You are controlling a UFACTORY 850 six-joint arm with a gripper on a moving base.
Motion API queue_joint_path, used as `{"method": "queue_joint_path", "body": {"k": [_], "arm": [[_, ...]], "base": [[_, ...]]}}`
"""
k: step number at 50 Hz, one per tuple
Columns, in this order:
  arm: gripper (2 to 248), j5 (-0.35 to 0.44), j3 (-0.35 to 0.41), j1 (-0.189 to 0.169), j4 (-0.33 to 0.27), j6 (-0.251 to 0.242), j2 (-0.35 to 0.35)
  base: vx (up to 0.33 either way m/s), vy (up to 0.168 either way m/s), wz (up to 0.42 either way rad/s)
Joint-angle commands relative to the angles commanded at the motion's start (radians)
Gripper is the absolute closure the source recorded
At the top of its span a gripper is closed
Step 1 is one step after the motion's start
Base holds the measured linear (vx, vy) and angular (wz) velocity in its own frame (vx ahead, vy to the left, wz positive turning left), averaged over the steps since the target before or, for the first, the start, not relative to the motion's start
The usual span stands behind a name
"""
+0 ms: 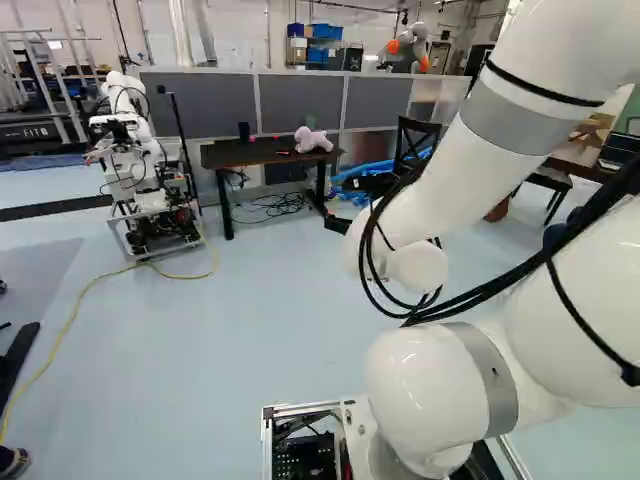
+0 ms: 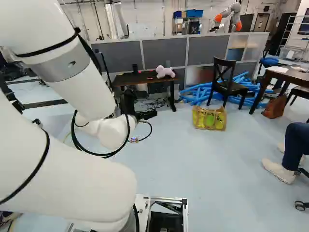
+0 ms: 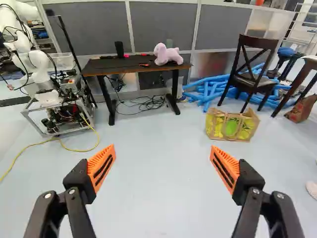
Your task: Pick up the bag on the ground and place it on the table
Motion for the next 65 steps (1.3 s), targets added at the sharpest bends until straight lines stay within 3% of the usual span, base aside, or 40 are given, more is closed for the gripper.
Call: {"method": "queue_joint_path", "body": {"k": [65], "arm": [[3, 0.0, 0.0, 0.0, 0.0, 0.0, 0.0]], "base": [[0.099, -0.001, -0.009]]}}
